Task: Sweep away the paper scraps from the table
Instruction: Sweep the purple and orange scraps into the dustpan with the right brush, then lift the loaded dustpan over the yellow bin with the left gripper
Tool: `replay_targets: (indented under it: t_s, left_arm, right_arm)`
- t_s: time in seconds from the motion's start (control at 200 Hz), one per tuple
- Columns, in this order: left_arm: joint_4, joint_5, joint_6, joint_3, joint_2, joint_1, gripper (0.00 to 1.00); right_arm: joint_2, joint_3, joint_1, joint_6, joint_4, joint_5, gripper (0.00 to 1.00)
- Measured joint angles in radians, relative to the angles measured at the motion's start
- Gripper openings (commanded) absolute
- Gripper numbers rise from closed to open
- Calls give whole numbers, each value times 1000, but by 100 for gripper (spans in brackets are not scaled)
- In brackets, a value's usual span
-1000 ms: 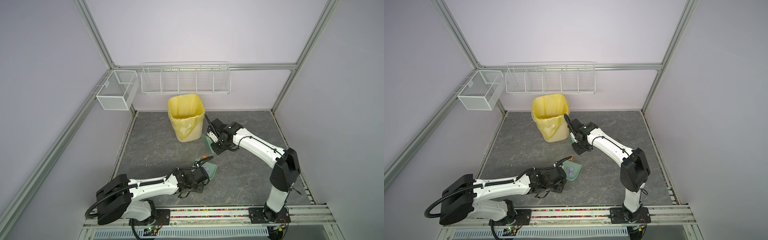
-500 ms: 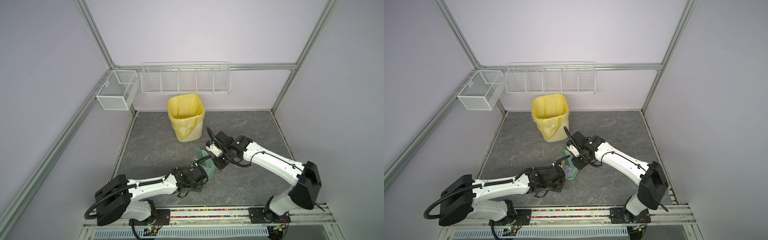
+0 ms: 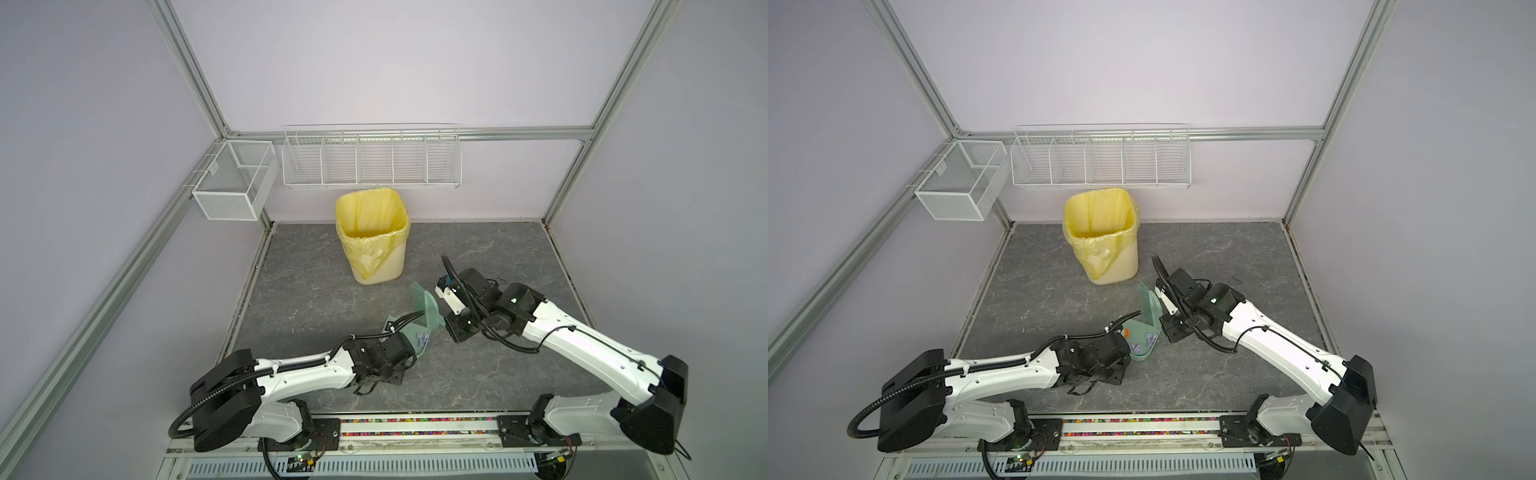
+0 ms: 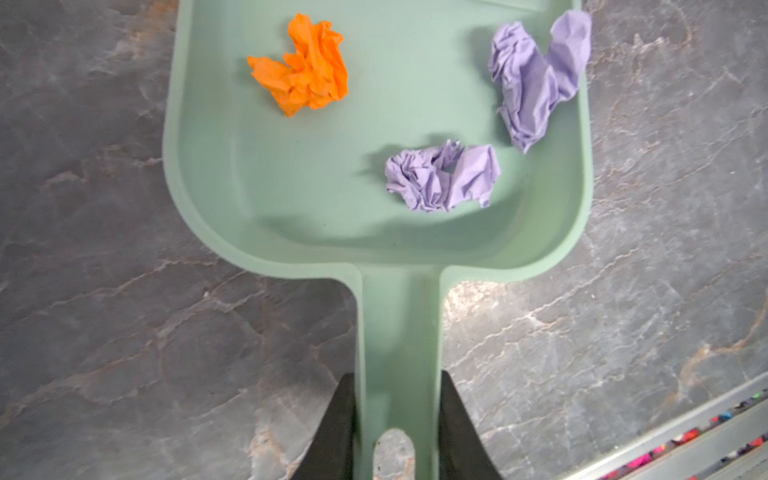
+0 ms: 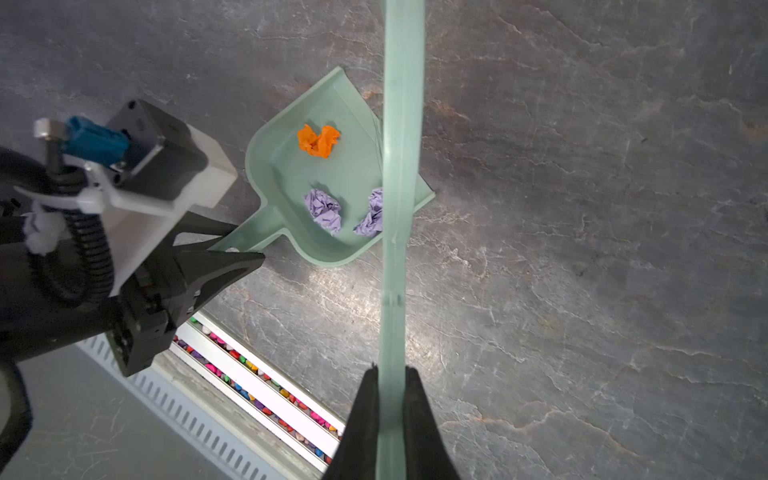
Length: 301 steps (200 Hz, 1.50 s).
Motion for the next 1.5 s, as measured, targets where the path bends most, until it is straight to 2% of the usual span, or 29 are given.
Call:
replay_targets:
  t_s: [0.275,0.635,1.185,1.505]
  left_arm:
    - [3,-17,8,0,0,0,0]
    - [22,-29,27,9,0,0,0]
    - [-54,1,49,185,-53,0,0]
    - [-87,3,64,238,-72,1,0]
  right_arm:
    - [-101,-36,-22,93,52,-2,7]
    - [-218,-128,-134,184,69,82,7]
    - [-278,-211,-161,223,-19,188,7]
    - [-380,-373,-161,290,-16,149,7]
